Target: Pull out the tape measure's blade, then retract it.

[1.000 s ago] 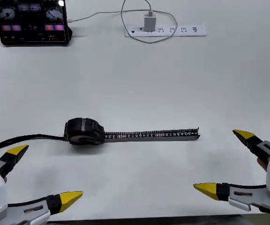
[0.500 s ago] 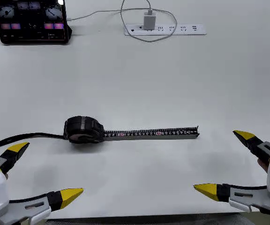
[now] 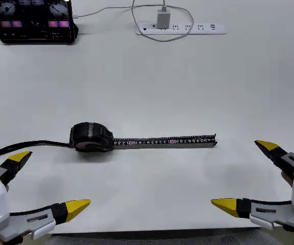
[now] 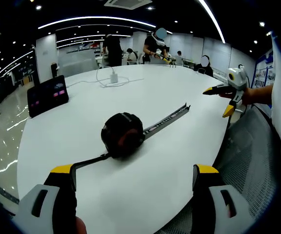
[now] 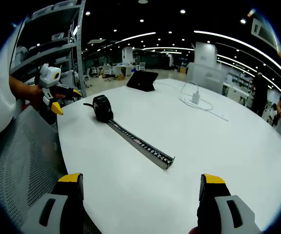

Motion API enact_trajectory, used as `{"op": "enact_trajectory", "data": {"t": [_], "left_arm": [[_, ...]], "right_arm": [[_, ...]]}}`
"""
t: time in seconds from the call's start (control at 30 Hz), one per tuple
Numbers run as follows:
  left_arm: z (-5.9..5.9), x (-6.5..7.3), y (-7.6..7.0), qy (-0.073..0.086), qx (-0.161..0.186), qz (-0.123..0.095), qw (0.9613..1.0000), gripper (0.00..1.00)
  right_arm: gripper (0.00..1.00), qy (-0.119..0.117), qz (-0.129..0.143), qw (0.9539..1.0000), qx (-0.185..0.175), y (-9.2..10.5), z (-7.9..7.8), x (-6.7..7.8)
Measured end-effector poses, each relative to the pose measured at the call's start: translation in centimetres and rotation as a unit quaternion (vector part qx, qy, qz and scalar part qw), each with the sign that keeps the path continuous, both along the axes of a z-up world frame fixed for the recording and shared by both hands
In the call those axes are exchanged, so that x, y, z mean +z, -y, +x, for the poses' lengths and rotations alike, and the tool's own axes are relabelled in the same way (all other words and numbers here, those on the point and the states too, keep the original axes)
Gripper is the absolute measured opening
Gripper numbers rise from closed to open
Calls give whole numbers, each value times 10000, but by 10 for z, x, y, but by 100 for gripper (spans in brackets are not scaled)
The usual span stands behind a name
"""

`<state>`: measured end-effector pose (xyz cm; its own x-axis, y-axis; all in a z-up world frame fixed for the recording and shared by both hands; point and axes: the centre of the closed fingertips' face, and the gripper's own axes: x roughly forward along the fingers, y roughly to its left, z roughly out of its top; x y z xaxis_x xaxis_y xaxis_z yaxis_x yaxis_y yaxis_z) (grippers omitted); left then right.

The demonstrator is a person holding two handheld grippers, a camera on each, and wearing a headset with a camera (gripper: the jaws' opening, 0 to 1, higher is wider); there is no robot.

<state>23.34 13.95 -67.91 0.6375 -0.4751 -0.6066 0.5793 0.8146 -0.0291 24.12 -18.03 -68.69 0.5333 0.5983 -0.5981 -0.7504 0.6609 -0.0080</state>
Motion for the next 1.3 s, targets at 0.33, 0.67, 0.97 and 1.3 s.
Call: {"op": "enact_trajectory", "data": {"t": [0.33,0.67,0.97,1.3], "left_arm": [[0,1,0,2,21,6,10000,97],[7,8,1,64,123,-140,9998,96],[9,7,4,31,153,-187,9997,96],[20,3,19,-30,230,-216,9995,93]], "right_arm": [[98,5,44,10000,0,-1,0,1],[97,33,36,10000,29,-3,1,4],[97,20,43,10000,29,-3,2,2],[96,25,29,10000,66,-3,4,3]]}}
